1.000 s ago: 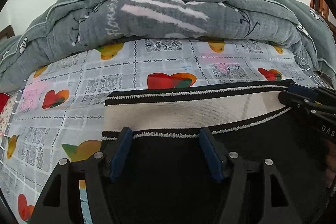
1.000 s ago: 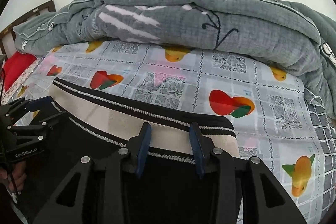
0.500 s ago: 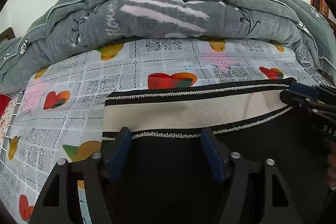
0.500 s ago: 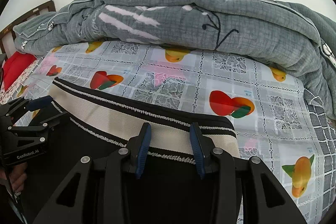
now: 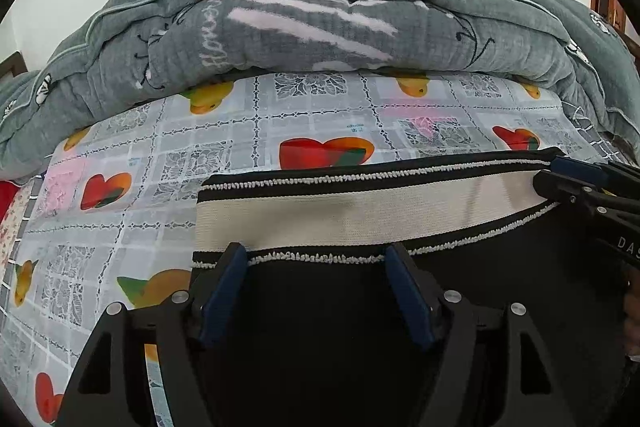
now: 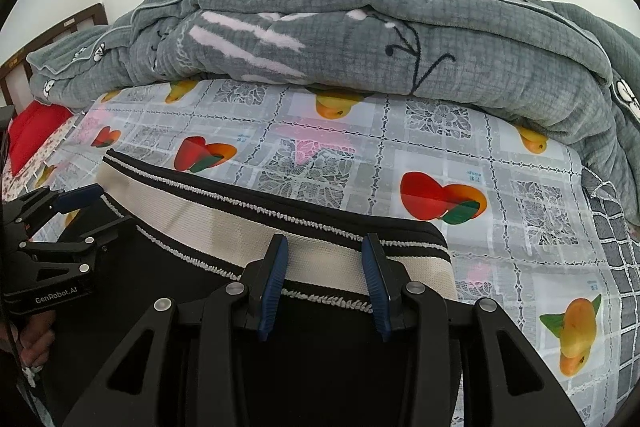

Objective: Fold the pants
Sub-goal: 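Grasp the striped waistband with both grippers side by side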

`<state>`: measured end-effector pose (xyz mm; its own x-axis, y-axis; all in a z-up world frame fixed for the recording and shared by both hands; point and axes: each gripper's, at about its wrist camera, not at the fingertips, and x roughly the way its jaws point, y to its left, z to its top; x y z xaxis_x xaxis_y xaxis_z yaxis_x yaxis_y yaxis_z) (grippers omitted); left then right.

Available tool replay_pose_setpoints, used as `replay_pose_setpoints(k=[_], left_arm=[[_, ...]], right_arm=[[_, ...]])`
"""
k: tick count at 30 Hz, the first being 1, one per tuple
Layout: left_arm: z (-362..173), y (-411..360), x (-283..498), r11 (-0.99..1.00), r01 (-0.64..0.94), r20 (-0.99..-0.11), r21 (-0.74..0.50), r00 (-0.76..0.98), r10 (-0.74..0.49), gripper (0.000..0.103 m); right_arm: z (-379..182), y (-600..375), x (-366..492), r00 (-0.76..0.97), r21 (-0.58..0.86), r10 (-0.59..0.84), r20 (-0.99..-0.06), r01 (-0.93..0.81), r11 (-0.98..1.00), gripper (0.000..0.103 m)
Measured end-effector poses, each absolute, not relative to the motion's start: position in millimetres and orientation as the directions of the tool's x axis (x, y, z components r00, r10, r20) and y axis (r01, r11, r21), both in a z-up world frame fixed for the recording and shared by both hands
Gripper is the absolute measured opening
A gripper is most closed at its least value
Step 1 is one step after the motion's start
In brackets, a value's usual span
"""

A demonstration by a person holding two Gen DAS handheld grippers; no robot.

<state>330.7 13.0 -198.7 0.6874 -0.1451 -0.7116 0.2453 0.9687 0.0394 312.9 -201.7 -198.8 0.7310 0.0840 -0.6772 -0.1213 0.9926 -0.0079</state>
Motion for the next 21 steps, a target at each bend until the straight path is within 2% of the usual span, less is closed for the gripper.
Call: replay_pose_setpoints(k=[21], left_arm=[[-198.9,14.5,342.4,0.965,0.262,-0.715,0.015,0.677,-0.173,0.073]], right_arm=[[-199.7,-198.1,320.7,0.722,-0.04,0.052,-0.69,-0.11,0.993,0.04]])
